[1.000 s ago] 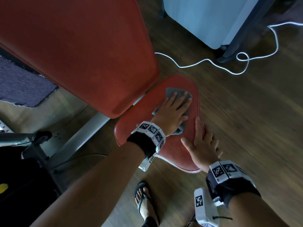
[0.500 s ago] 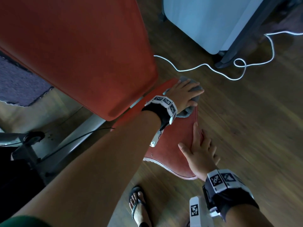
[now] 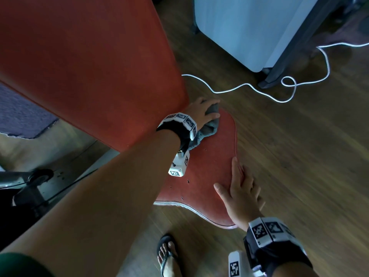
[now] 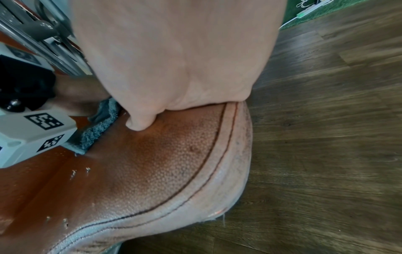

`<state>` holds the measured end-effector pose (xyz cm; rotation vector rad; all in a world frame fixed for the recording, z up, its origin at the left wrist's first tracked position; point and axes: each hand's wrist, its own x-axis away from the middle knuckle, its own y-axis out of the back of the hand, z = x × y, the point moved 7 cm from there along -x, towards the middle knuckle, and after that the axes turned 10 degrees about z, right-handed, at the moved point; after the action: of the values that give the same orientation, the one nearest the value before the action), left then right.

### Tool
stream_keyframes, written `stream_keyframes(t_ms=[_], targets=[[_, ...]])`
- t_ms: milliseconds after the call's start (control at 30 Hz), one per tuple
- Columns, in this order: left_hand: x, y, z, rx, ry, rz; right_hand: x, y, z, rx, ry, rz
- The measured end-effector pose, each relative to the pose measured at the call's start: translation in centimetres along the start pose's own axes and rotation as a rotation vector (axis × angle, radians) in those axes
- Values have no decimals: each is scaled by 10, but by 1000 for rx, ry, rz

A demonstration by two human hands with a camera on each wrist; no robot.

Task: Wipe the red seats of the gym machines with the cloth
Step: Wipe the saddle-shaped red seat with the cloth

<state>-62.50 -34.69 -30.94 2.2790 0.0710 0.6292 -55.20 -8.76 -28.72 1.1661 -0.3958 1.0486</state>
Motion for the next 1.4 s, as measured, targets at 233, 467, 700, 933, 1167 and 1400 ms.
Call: stream_keyframes(t_ms=[233, 467, 700, 933, 1167, 1400], targets=[[29, 5, 53, 157, 152, 2, -1, -1, -1, -6, -12, -13], [121, -4, 100, 275, 170, -69, -1, -2, -1, 9, -17, 0], [227, -21, 154, 249, 431, -80, 0, -2, 0, 22, -24, -8], [213, -16, 130, 188, 330, -113, 0, -1, 0, 40, -22, -6], [121, -6, 64, -110, 173, -155, 0, -1, 0, 15, -10, 9], [35, -14, -6, -310, 71, -150, 0, -1, -1, 17, 2, -19]])
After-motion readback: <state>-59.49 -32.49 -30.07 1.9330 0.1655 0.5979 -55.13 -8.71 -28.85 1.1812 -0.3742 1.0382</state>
